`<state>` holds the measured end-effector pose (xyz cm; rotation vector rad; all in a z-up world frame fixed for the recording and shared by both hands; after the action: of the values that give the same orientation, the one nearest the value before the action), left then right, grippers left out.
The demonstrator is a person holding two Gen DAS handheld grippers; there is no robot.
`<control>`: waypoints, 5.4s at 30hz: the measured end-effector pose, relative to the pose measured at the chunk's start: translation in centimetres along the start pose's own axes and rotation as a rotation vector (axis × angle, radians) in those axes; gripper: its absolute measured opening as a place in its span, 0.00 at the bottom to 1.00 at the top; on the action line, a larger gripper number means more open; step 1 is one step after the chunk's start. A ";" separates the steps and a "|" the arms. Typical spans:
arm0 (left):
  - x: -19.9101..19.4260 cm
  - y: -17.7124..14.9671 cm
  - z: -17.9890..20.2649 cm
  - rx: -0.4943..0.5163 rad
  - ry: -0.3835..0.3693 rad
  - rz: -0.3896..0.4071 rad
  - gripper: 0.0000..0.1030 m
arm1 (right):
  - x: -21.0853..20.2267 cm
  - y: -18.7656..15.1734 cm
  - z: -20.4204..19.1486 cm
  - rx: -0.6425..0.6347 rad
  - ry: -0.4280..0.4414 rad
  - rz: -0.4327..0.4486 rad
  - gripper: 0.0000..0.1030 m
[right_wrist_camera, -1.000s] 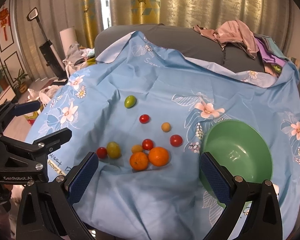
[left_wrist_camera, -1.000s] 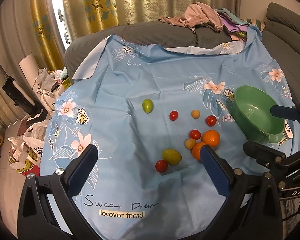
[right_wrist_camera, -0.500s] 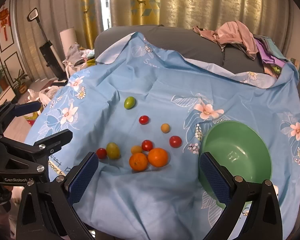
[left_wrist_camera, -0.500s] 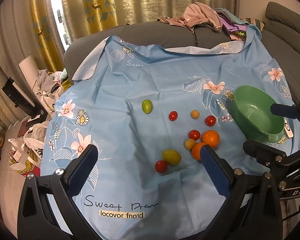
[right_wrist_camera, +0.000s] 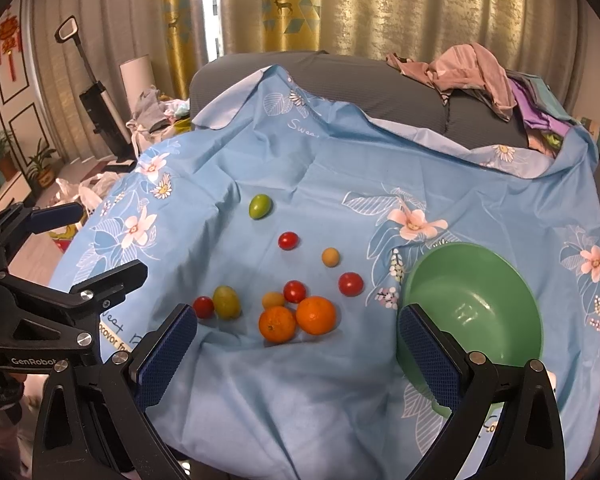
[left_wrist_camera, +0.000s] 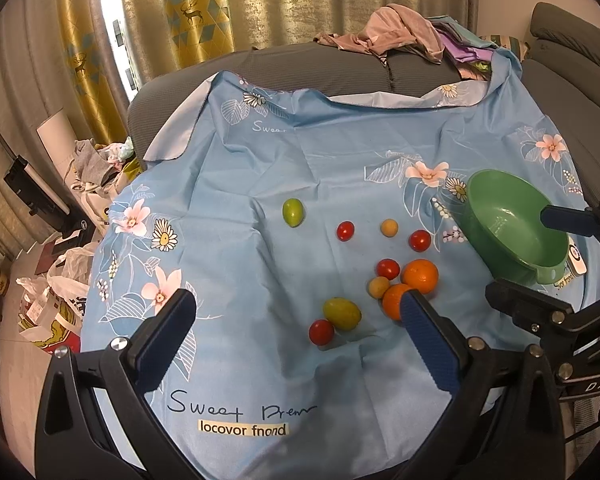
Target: Organize fruits
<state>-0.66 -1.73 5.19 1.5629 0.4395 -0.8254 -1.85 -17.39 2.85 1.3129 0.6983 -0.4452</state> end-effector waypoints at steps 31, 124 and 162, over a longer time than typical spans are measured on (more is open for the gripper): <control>10.1 -4.5 4.8 0.009 -0.340 -0.153 0.78 | 9.6 -4.8 3.5 0.200 0.222 -0.155 0.67; 13.5 5.3 22.3 0.366 -0.494 -0.126 0.41 | 4.8 -9.1 21.2 0.557 -0.028 0.060 0.45; 4.4 0.2 3.4 0.021 -0.247 -0.042 0.91 | -0.1 -7.7 15.3 0.507 0.000 0.097 0.47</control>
<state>1.63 -5.83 2.19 1.4520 0.2858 -1.0438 -3.74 -33.94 -1.12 1.8149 0.5349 -0.5656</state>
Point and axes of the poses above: each gripper's, at about its wrist camera, not at the fingertips, and x roughly the way its jaws point, z to its right, y to its top, the point moved 3 cm from there along x, roughly the way its jaws point, and after that the axes turned 7 degrees about -y, right-handed, at the moved point
